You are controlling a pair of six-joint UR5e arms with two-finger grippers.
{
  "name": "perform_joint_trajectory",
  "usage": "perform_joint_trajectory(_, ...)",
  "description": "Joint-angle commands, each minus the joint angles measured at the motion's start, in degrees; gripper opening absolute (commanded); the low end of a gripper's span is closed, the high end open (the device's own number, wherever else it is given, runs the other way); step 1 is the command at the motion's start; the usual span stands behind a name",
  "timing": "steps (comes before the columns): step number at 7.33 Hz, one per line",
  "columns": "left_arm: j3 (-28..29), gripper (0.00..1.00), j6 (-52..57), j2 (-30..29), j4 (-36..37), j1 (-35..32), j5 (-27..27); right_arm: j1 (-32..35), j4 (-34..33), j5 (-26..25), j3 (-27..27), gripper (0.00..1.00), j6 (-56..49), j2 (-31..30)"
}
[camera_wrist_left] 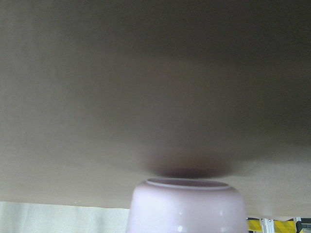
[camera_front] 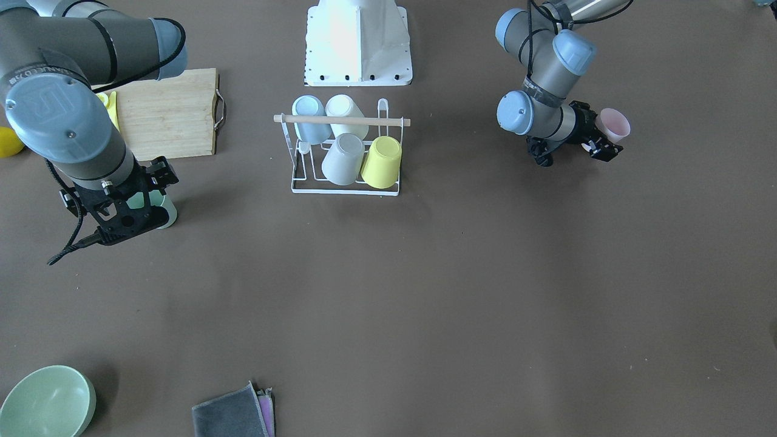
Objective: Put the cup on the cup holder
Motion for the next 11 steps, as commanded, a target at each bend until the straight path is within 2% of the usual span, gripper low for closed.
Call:
perform_joint_trajectory(1, 0.0, 0.93, -0.6, 0.5, -0.5, 0.1, 0.0, -0.6, -5.9, -0.5, -9.6, 0.95, -7.9, 6.2)
perform_joint_trajectory(2, 0.0, 0.93, -0.6, 0.5, -0.7, 0.1, 0.0, -0.5, -7.4, -0.6, -19.9, 0.95, -13.6, 12.4)
perform_joint_trajectory(3, 0.0, 0.90, -1.1, 0.5, -1.4, 0.1, 0.0, -0.4, -7.4, -1.3, -27.6, 0.97, -17.4, 16.2)
perform_joint_trajectory(4, 0.0, 0.90, -1.2, 0.5, -1.6, 0.1, 0.0, -0.9, -7.4, -1.5, -30.7, 0.97, -18.0, 16.9)
perform_joint_trajectory(5, -0.2, 0.80, -1.2, 0.5, -1.6, 0.1, 0.0, -2.0, -7.5, -2.1, -33.0, 0.97, -18.0, 18.1)
perform_joint_trajectory(6, -0.7, 0.61, -1.2, 0.5, -1.6, 0.1, 0.0, -3.0, -7.6, -3.8, -37.9, 0.97, -19.8, 21.4)
perform_joint_trajectory(7, -1.1, 0.52, -1.2, 0.5, -1.7, 0.0, 0.0, -3.4, -8.0, -6.5, -42.2, 0.97, -22.8, 24.0)
perform_joint_trajectory(9, -2.3, 0.51, -1.2, 0.4, -1.6, 0.0, 0.0, -3.7, -10.8, -8.7, -43.5, 0.97, -30.4, 23.6)
perform_joint_trajectory(11, -4.7, 0.52, -0.7, 0.1, -1.6, -2.9, 0.3, -4.6, -12.2, -8.9, -44.5, 0.97, -32.3, 23.0)
